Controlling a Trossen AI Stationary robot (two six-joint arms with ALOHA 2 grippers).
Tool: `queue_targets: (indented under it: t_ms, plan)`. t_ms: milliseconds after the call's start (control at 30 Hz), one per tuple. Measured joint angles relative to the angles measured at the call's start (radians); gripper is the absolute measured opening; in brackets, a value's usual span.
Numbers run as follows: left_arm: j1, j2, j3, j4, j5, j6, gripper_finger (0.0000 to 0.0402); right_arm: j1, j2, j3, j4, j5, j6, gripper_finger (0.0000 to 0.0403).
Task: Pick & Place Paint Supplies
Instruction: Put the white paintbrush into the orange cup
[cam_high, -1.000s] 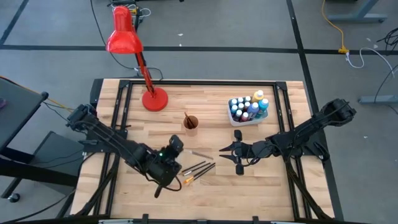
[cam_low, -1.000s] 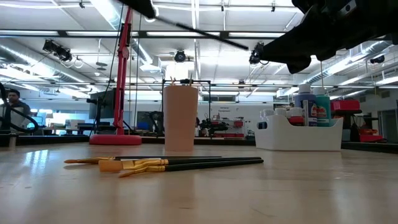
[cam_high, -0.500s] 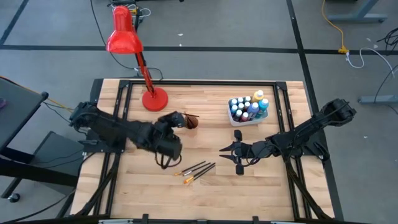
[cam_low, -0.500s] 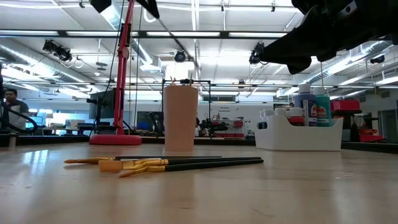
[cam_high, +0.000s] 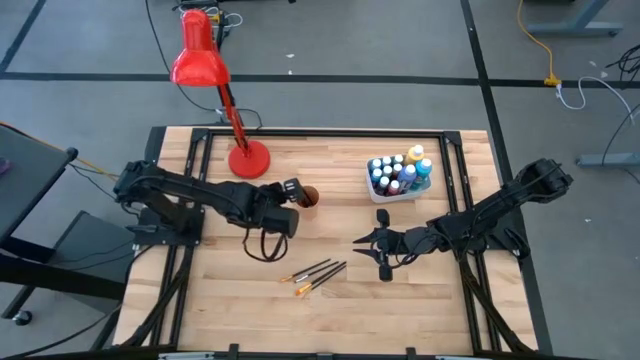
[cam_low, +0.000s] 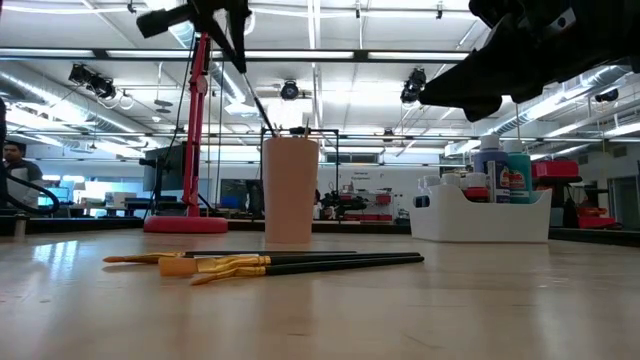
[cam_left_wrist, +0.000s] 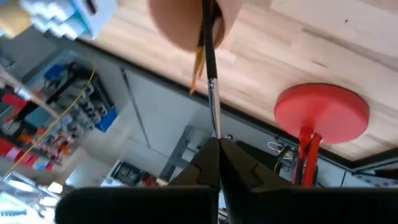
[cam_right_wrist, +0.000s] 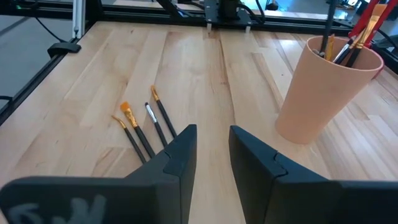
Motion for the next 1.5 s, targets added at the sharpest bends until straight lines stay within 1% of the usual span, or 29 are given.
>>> queue_targets:
  t_ms: [100, 300, 367, 467, 533, 733, 833, 933, 1033, 1167, 1233, 1333, 1500]
  plan:
    - [0.020, 0.002, -0.052, 0.056, 0.010, 0.038, 0.0010, 0.000, 0.000, 0.000, -0.001, 0.000, 0.000, 0.0098]
    - [0.062, 0.002, -0.168, 0.261, -0.006, 0.125, 0.0011, 0.000, 0.000, 0.000, -0.001, 0.000, 0.000, 0.0098]
    - [0.065, 0.002, -0.179, 0.319, 0.012, 0.133, 0.0012, 0.000, 0.000, 0.000, 0.000, 0.000, 0.000, 0.0098]
    - [0.069, 0.002, -0.181, 0.386, 0.069, 0.135, 0.0019, 0.000, 0.000, 0.000, 0.000, 0.000, 0.000, 0.0098]
    - [0.070, 0.002, -0.181, 0.409, 0.093, 0.132, 0.0023, 0.000, 0.000, 0.000, 0.000, 0.002, 0.000, 0.0098]
    - [0.072, 0.002, -0.181, 0.418, 0.105, 0.121, 0.0026, 0.000, 0.000, 0.000, 0.000, 0.002, 0.000, 0.0098]
    - [0.073, 0.002, -0.181, 0.419, 0.122, 0.076, 0.0027, 0.000, 0.000, 0.000, 0.001, 0.002, 0.000, 0.0098]
    - [0.077, 0.002, -0.181, 0.439, 0.171, 0.010, 0.0027, 0.000, 0.000, 0.000, 0.001, 0.002, 0.000, 0.0098]
    - [0.084, 0.002, -0.181, 0.486, 0.227, -0.114, 0.0027, 0.000, 0.000, 0.000, 0.001, 0.002, 0.000, 0.0098]
    - [0.102, 0.002, -0.181, 0.558, 0.230, -0.260, 0.0028, 0.000, 0.000, 0.000, 0.001, 0.002, 0.003, 0.0098]
    - [0.112, 0.002, -0.181, 0.577, 0.229, -0.293, 0.0029, 0.000, 0.000, 0.000, 0.001, 0.001, 0.005, 0.0098]
    - [0.125, 0.002, -0.181, 0.581, 0.229, -0.296, 0.0037, 0.000, 0.000, 0.000, 0.001, 0.000, 0.005, 0.0098]
    - [0.137, 0.002, -0.181, 0.581, 0.264, -0.357, 0.0067, 0.000, 0.000, 0.000, 0.001, 0.000, 0.005, 0.0098]
